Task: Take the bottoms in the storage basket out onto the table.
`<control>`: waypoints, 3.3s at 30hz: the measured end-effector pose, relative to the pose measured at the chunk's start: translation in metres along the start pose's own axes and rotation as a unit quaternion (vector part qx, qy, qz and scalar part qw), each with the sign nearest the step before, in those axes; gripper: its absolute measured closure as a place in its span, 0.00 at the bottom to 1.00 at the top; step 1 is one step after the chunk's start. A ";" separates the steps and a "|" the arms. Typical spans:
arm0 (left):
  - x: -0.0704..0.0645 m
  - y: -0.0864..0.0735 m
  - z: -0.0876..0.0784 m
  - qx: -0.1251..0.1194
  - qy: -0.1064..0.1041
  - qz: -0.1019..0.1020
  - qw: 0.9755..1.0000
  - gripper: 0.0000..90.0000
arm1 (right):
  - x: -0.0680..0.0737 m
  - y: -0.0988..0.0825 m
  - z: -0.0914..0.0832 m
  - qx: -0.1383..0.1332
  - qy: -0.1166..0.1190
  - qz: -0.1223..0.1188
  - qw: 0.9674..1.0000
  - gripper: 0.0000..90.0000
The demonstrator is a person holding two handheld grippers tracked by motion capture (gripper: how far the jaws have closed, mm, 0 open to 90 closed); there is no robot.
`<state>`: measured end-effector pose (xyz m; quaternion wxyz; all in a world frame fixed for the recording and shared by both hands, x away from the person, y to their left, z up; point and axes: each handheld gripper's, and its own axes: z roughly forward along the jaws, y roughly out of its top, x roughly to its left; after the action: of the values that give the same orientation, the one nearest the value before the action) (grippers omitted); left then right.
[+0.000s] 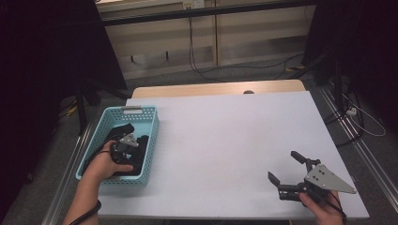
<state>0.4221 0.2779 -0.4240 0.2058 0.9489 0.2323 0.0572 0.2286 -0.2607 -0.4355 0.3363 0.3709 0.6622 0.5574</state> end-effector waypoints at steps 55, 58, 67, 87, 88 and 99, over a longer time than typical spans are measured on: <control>0.047 -0.026 -0.044 -0.004 0.211 -0.169 0.963 0.28 | -0.001 -0.003 0.002 0.004 0.004 0.013 1.000 0.01; 0.047 -0.027 -0.042 -0.002 0.213 -0.170 0.962 0.23 | 0.000 -0.003 0.002 0.006 0.004 0.013 1.000 0.01; 0.048 -0.033 -0.025 0.004 0.189 -0.211 0.959 0.14 | 0.001 -0.003 0.003 0.007 0.009 0.012 1.000 0.01; 0.044 -0.026 -0.010 0.005 0.161 -0.264 0.951 0.12 | 0.002 -0.003 0.003 0.006 0.013 0.008 1.000 0.01; 0.044 -0.026 -0.010 0.004 0.160 -0.266 0.951 0.11 | 0.002 -0.003 0.003 0.006 0.013 0.008 1.000 0.01; 0.035 -0.014 0.000 0.002 0.118 -0.269 0.956 0.21 | 0.003 -0.003 0.003 0.008 0.018 0.006 1.000 0.01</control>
<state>0.4474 0.3053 -0.4290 0.1830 0.8382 0.5016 0.1111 0.2298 -0.2570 -0.4391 0.3184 0.3672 0.6705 0.5606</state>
